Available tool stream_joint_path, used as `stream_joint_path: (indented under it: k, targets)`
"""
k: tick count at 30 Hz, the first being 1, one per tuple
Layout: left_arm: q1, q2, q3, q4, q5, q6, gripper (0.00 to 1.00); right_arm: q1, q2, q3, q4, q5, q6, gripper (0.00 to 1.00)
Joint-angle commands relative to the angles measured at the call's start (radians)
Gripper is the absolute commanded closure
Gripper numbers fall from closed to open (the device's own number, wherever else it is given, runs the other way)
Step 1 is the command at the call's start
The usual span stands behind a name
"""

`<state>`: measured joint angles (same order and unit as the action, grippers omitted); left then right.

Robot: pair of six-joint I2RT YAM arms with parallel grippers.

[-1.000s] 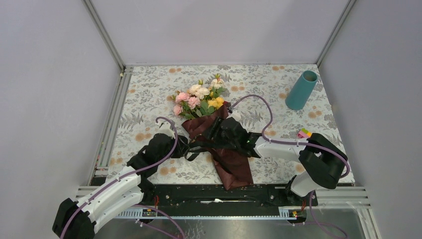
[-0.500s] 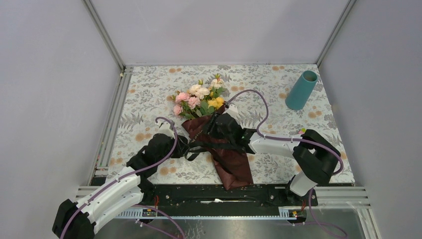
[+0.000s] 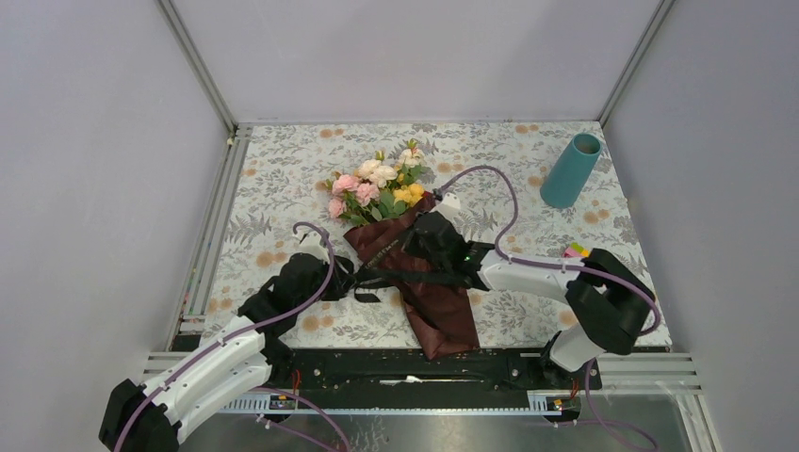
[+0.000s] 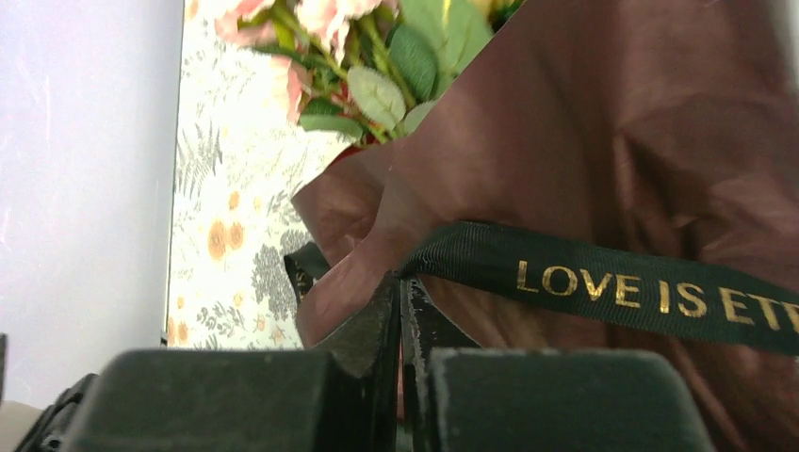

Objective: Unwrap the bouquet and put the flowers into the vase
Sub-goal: Place the ribbon at the center of the board.

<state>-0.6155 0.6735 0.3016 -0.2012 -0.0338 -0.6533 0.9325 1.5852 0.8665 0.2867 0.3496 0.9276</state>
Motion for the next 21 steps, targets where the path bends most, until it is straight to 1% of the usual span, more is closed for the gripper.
stream_joint_path:
  k: [1, 7, 11, 15, 21]
  targets:
    - [0.012, -0.011, 0.045, -0.024, -0.039, -0.011, 1.0, -0.057, -0.128, -0.058, -0.001, 0.091, -0.027, 1.0]
    - [0.034, 0.0, 0.057, -0.048, -0.075, -0.031, 1.0, -0.136, -0.261, -0.152, -0.035, 0.116, -0.056, 1.0]
    - [0.056, 0.026, 0.06, -0.027, -0.064, -0.044, 1.0, -0.191, -0.323, -0.209, -0.06, 0.121, -0.075, 1.0]
    - [0.076, 0.081, 0.076, -0.012, -0.049, -0.053, 1.0, -0.25, -0.359, -0.238, -0.107, 0.122, -0.08, 1.0]
    - [0.113, 0.131, 0.083, 0.015, -0.06, -0.078, 1.0, -0.33, -0.393, -0.278, -0.134, 0.087, -0.127, 1.0]
